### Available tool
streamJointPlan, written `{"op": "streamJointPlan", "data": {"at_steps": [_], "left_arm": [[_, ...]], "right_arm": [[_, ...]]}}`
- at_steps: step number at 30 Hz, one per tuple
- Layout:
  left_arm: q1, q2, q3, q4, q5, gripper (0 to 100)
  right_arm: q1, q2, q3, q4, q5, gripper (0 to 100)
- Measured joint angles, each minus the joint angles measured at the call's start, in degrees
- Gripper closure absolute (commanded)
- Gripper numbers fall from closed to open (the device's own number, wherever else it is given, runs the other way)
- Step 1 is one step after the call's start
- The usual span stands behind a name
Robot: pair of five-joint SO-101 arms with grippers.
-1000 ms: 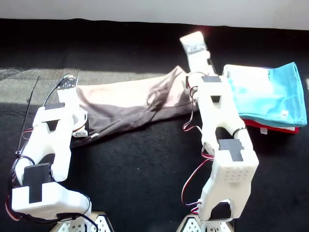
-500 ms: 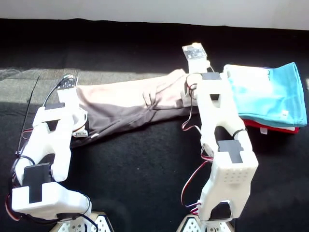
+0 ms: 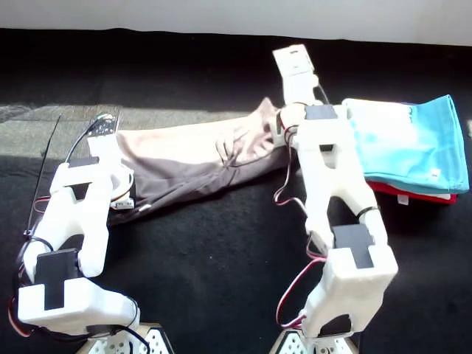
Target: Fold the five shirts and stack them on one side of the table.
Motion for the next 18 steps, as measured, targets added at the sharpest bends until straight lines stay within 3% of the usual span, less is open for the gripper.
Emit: {"op": "streamJointPlan", "data": {"at_steps": [5, 11, 18], "left_arm": [[0.0, 0.0, 0.0, 0.0, 0.0, 99], [0.0, 0.0, 0.0, 0.0, 0.0, 99], [0.0, 0.0, 0.0, 0.0, 0.0, 99]], "right_arm": [[-2.2, -1.3, 0.0, 1.8, 0.0, 95.0], [1.5, -0.9, 0.0, 3.2, 0.3, 94.6], [7.1, 1.3, -0.1, 3.2, 4.7, 79.0]]}}
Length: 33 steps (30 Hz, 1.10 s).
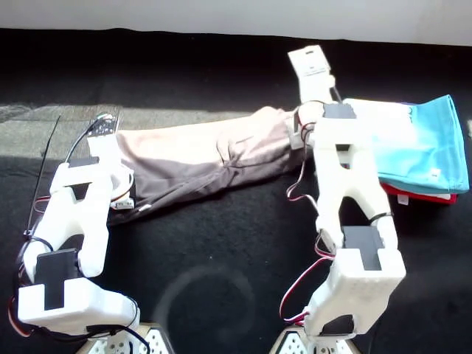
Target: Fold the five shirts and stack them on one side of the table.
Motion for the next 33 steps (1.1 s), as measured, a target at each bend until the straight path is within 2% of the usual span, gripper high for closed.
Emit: {"op": "streamJointPlan", "data": {"at_steps": [7, 9, 11, 15, 20, 26, 33], "left_arm": [[0.0, 0.0, 0.0, 0.0, 0.0, 99], [0.0, 0.0, 0.0, 0.0, 0.0, 99], [0.0, 0.0, 0.0, 0.0, 0.0, 99], [0.0, 0.0, 0.0, 0.0, 0.0, 99], [0.0, 0.0, 0.0, 0.0, 0.0, 99], [0.0, 0.0, 0.0, 0.0, 0.0, 99], [0.0, 0.0, 0.0, 0.0, 0.0, 99]], "right_arm": [[0.7, 0.0, -4.7, 0.0, 0.0, 79.5], [0.0, 0.0, -6.0, 0.2, -0.8, 86.1], [-2.5, 0.0, -6.2, 1.3, -2.6, 98.9], [-12.2, 0.4, -5.7, 4.5, -5.5, 99.5], [-22.9, 1.6, -1.6, 3.1, -6.2, 99.1], [-26.9, 3.8, 3.1, -1.8, -6.3, 99.1], [-27.3, 11.2, 3.2, -4.7, -6.3, 99.1]]}}
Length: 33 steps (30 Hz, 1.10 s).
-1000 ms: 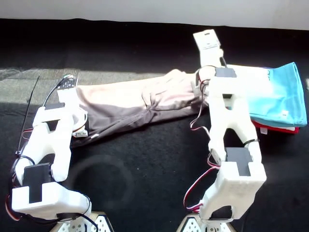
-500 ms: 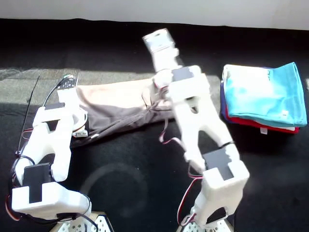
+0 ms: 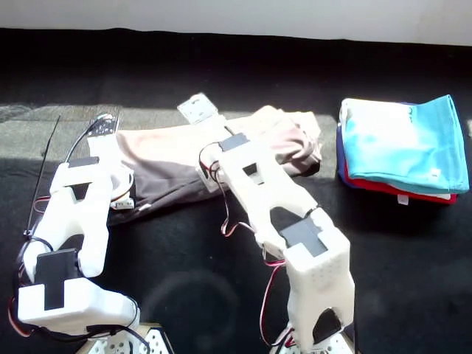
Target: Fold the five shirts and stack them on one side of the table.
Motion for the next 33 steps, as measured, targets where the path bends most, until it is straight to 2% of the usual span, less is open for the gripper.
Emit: {"op": "streamJointPlan", "data": {"at_steps": [11, 19, 24, 29, 33], "left_arm": [[0.0, 0.0, 0.0, 0.0, 0.0, 99], [0.0, 0.0, 0.0, 0.0, 0.0, 99], [0.0, 0.0, 0.0, 0.0, 0.0, 99], [0.0, 0.0, 0.0, 0.0, 0.0, 99], [0.0, 0.0, 0.0, 0.0, 0.0, 99]], "right_arm": [[0.0, -0.6, -0.2, 8.3, 0.0, 99.1], [0.0, -9.7, 0.1, 9.0, 0.0, 99.0], [-0.4, -11.2, 0.3, 0.8, 0.0, 98.6], [-2.6, -2.3, 0.3, -6.4, 0.0, 98.6], [-2.9, 2.3, 0.2, -7.6, 0.0, 99.0]]}}
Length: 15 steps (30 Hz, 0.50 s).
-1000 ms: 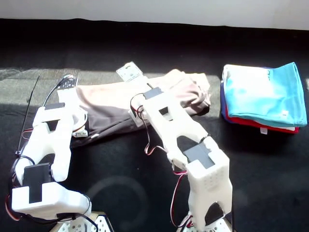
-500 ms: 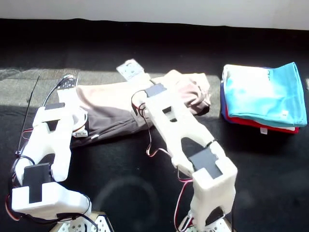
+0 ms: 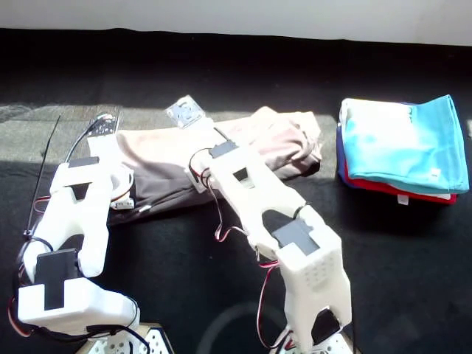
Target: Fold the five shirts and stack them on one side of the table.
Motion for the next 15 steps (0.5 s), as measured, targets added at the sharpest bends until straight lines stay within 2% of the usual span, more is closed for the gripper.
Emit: {"op": "streamJointPlan", "data": {"at_steps": [15], "left_arm": [[0.0, 0.0, 0.0, 0.0, 0.0, 99]], "right_arm": [[0.0, -3.3, -0.1, 14.4, 0.0, 99.0]]}}
